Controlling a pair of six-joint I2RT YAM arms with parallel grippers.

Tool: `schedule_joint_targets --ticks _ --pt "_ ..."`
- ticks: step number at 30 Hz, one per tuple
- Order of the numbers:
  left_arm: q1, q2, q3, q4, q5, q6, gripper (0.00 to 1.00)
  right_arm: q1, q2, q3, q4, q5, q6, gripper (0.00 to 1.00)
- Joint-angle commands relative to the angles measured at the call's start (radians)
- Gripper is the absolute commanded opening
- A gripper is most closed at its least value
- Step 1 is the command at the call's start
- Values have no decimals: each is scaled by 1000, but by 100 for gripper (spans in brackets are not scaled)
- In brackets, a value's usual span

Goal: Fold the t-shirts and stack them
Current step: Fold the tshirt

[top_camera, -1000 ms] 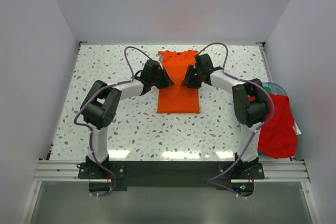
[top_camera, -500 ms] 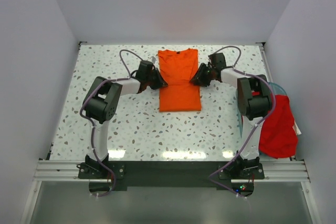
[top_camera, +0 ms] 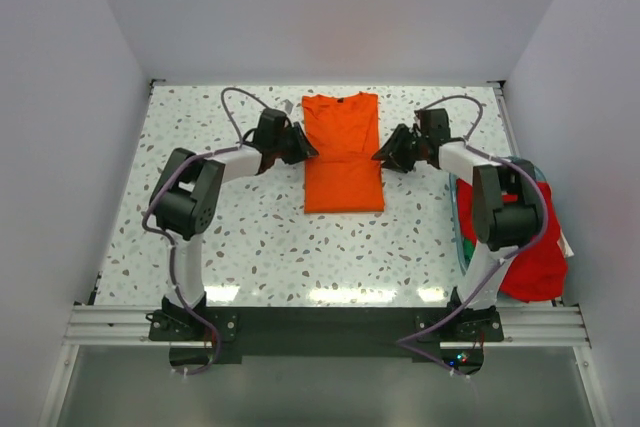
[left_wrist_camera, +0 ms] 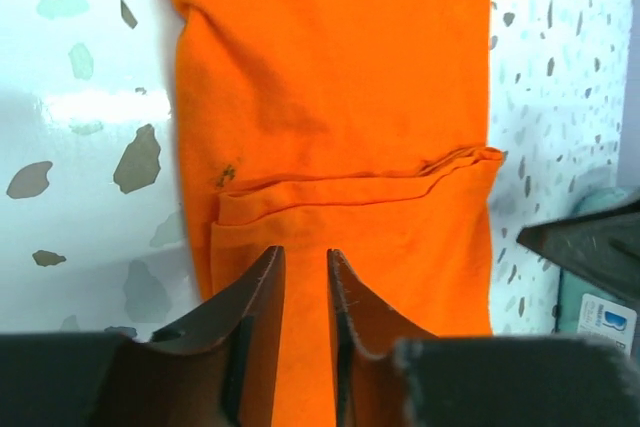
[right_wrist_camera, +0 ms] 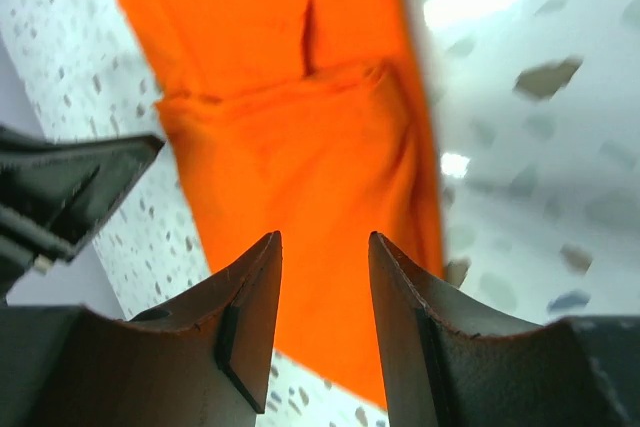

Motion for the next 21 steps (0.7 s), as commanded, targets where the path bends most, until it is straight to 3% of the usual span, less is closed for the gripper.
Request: schedule_joint_targets --ticks 1,8,16,21 --pt "8 -89 36 1 12 29 30 42 -164 -81 45 53 2 44" --pt "-56 -221 -151 59 -2 -18 33 151 -231 -279 132 77 35 44" --pt "-170 -327 -395 115 -47 -54 27 152 -222 -468 232 55 63 39" --pt "-185 -362 -521 130 -65 -81 21 152 -253 -541 240 67 62 39"
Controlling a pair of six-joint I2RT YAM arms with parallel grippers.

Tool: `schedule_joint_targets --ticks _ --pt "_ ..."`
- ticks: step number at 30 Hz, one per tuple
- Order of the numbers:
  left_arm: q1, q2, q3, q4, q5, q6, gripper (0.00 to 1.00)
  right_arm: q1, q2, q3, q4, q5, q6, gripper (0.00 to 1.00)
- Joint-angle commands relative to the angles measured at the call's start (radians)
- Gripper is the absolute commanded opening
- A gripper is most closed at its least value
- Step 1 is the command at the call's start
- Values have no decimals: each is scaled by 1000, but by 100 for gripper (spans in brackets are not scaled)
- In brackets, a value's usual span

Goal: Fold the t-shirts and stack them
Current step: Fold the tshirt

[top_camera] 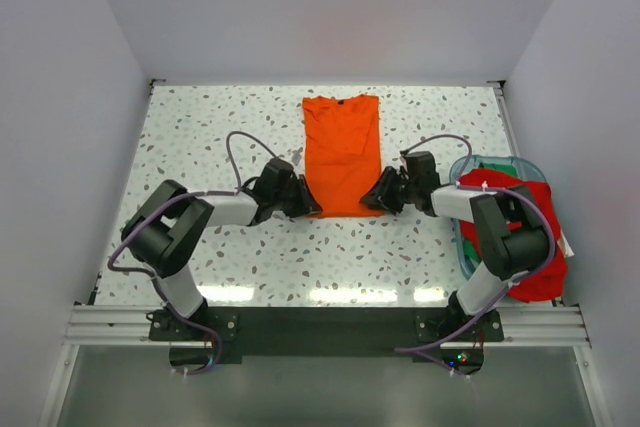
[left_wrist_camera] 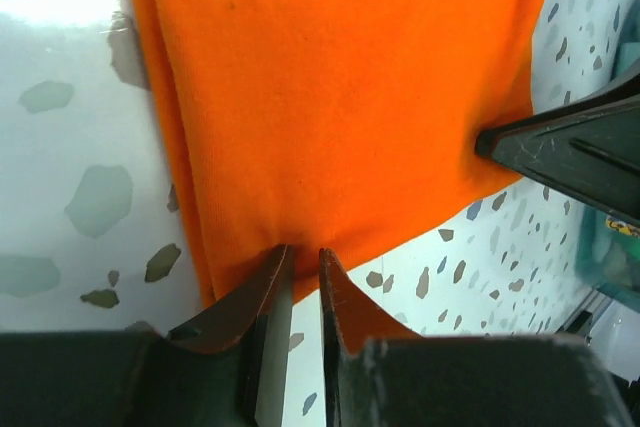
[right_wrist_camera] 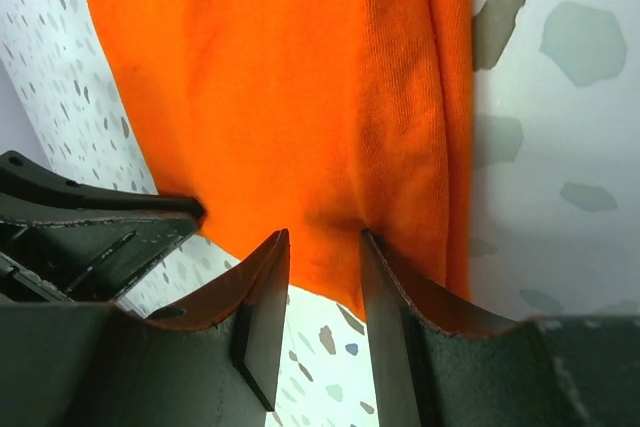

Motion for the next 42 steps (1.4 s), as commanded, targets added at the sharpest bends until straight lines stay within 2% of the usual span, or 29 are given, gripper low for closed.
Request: schedule_joint_targets --ticks 1,7,13,18,20,24,32,42 --pt "2 -61 -53 54 -41 -22 21 0 -14 -63 -29 44 -14 39" --pt "2 -89 -46 -31 -76 -2 19 0 -81 -106 -60 54 -34 39" --pt "3 -164 -58 -55 -62 15 19 -40 -179 -117 -176 77 -100 40" --pt "5 -258 -68 -94 -71 19 29 -60 -291 -92 -279 65 -132 43" --pt "5 -290 -93 -106 -76 8 37 -59 -346 -85 -343 115 -148 44" --pt "3 -299 -139 -72 -24 -7 45 -59 -403 -98 -402 201 -166 46" --pt "-9 -247 -222 61 42 -51 51 -60 -338 -135 -350 220 -168 46" --pt "-55 -154 -222 118 28 -96 48 -60 -227 -143 -261 212 -154 43"
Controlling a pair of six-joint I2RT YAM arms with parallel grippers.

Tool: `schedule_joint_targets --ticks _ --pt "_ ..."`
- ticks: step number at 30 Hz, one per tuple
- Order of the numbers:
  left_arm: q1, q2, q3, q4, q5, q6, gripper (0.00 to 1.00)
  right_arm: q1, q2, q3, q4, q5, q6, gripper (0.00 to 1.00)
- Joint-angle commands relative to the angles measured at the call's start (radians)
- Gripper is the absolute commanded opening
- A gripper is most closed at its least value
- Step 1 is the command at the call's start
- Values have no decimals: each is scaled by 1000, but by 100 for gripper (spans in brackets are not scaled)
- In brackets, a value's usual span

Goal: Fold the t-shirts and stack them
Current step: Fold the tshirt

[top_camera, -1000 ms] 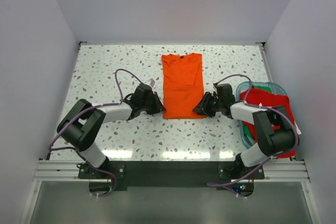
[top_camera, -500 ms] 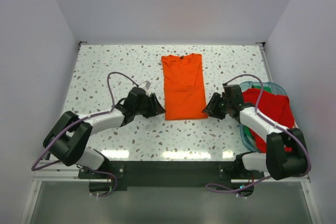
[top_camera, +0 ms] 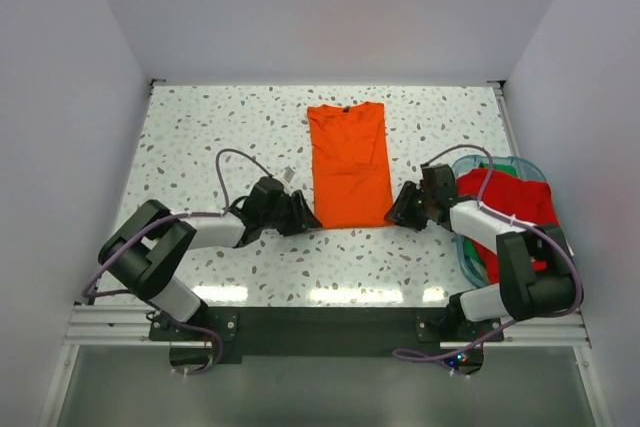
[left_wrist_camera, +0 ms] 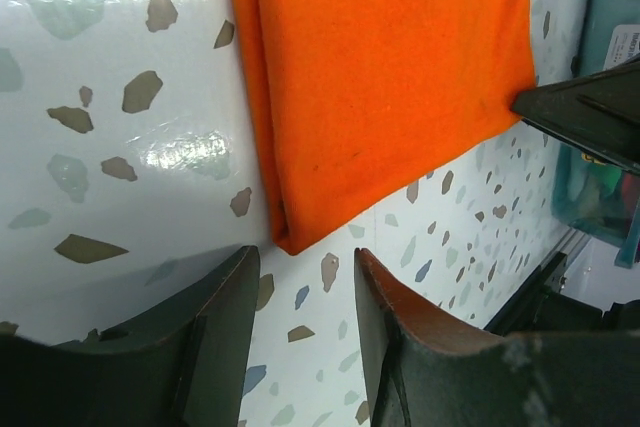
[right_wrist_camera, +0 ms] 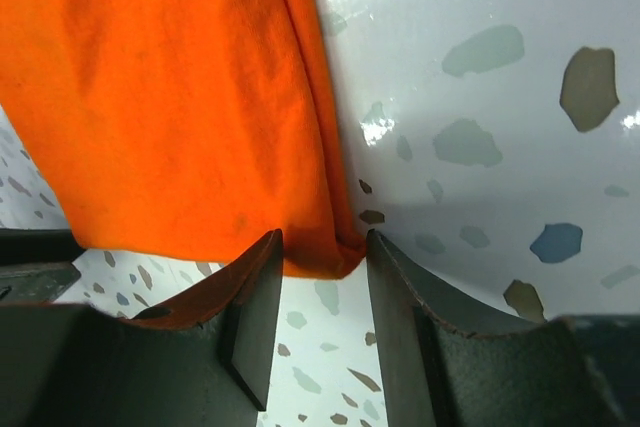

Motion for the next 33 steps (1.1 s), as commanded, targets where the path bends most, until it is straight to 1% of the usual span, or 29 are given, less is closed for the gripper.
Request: schedule_joint_targets --ticks 1,4,6,9,11,12,13,15,20,24,25,28,29,31,32,33 --pt "-22 39 5 38 -22 -29 47 2 49 -20 35 28 -5 43" --pt "-30 61 5 38 -39 -42 44 2 57 -26 52 26 -2 38" --pt "-36 80 11 37 -50 -49 42 1 65 -29 58 22 3 34" --pt "-37 107 28 40 -67 -60 36 1 79 -33 81 5 4 25" --pt "-37 110 35 34 -88 -65 28 2 83 -35 87 -6 4 19" --pt "-37 105 38 26 -93 -66 22 4 82 -35 89 -17 4 17" --pt "-37 98 40 20 -103 -68 11 5 82 -33 87 -24 1 16" --pt "-37 67 38 -11 -119 -68 0 4 66 -32 81 -43 -5 12" --pt "-37 -53 -11 -89 -163 -50 0 14 -4 -50 37 -96 -23 0" --pt "-39 -207 -105 -143 -166 -49 0 33 -105 -119 -9 -132 -23 0" --pt "-43 -232 -121 -153 -166 -49 0 34 -159 -133 -20 -138 -22 0" --pt "-82 -336 -179 -190 -183 -66 0 60 -243 -193 -68 -155 -11 0" --pt "-97 -359 -192 -196 -188 -75 0 63 -303 -208 -80 -162 1 0" --pt "-161 -419 -209 -235 -220 -106 0 80 -364 -256 -115 -185 18 0" --pt "-218 -436 -210 -247 -231 -114 0 86 -403 -265 -134 -189 35 0" --pt "-246 -468 -210 -279 -248 -135 0 102 -473 -277 -155 -189 41 0"
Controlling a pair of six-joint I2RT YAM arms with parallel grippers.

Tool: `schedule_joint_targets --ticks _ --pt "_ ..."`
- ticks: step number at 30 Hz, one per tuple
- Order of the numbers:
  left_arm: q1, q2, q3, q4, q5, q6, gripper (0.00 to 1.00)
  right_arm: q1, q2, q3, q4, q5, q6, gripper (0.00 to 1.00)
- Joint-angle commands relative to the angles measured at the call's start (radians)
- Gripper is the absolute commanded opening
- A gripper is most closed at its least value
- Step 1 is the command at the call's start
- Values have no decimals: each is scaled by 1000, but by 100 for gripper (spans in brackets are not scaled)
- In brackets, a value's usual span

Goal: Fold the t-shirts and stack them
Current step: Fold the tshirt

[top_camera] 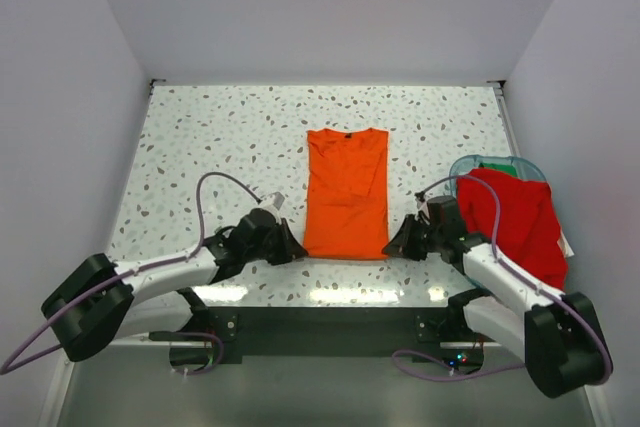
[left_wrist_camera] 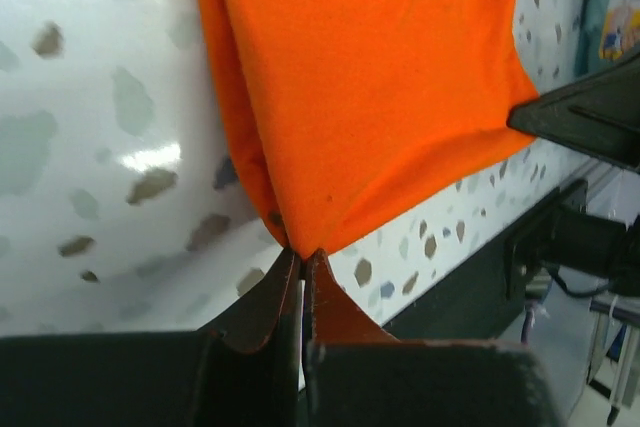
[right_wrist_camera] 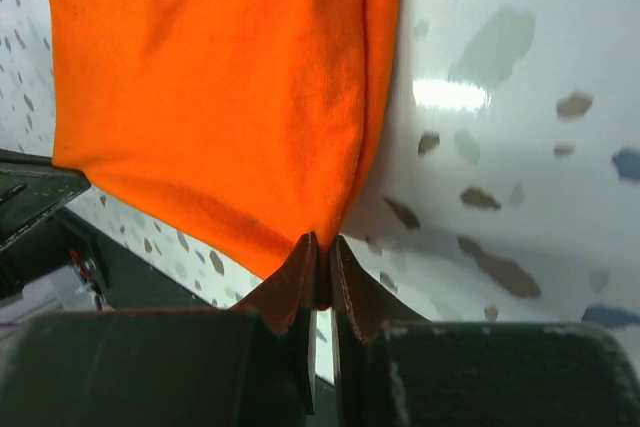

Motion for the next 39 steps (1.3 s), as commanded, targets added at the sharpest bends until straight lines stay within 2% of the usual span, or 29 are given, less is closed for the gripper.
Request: schedule_joint_targets --ticks 1,5,7,11,16,28,33,39 --pt "-97 -80 -8 -102 -88 -50 0 27 -151 -36 -152 -11 29 0" --pt "-137 -167 -4 -169 -130 -80 0 30 -329 16 -323 29 -4 0" --pt "-137 -183 27 -203 -174 -60 0 30 -345 37 -350 68 -23 0" --pt "-129 -148 136 -271 -235 9 0 31 -294 91 -340 96 -40 0" --pt "-86 -53 281 -277 -236 97 0 28 -204 218 -317 150 -58 0" --pt "104 170 602 -266 -128 215 0 27 140 522 -217 226 -70 0" --pt "185 340 792 -280 -96 252 0 -5 318 695 -188 233 -78 0" --pt "274 577 1033 -280 -10 273 0 -116 601 916 -173 139 -83 0"
